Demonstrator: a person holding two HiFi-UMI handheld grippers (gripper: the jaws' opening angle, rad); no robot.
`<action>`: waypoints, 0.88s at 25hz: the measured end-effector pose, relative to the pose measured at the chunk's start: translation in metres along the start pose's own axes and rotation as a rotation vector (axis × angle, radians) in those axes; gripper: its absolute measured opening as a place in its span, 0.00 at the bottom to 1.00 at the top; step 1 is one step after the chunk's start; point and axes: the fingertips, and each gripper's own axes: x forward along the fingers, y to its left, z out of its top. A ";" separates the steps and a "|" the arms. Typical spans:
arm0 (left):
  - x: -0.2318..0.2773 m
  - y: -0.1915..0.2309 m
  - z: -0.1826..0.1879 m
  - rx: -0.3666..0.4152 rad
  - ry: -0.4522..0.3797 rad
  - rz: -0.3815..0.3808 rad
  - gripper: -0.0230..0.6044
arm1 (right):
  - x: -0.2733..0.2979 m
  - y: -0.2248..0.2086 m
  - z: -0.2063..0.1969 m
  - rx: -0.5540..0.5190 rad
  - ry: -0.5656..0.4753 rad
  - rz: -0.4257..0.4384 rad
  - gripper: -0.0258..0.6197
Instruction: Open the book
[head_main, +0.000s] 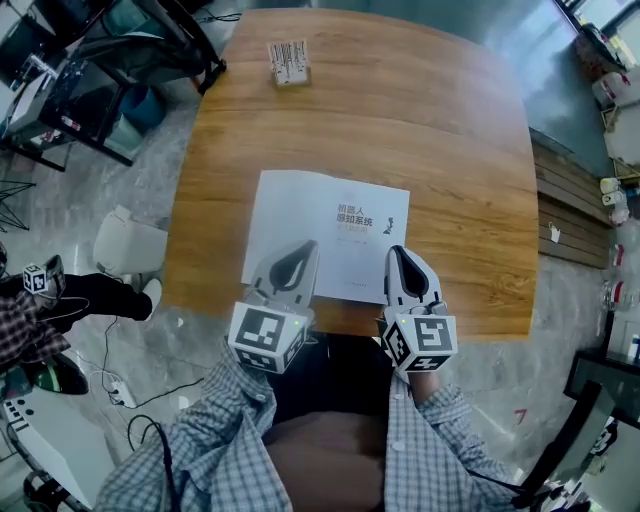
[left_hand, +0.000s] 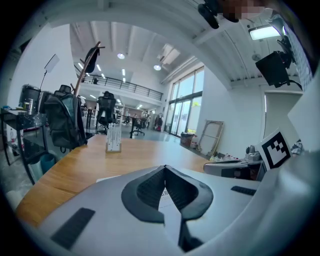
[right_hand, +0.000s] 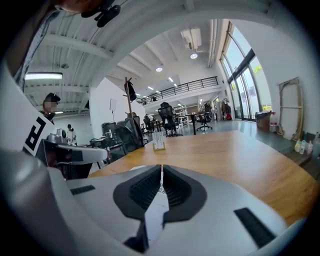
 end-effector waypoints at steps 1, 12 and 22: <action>0.001 -0.003 0.002 0.007 -0.004 -0.008 0.05 | -0.004 -0.005 0.002 -0.003 -0.005 -0.016 0.08; 0.011 -0.013 0.012 0.045 -0.020 -0.051 0.05 | -0.015 -0.028 0.013 0.018 -0.027 -0.106 0.08; 0.006 -0.004 0.009 0.040 -0.017 -0.076 0.05 | -0.012 -0.024 0.015 0.020 -0.039 -0.147 0.08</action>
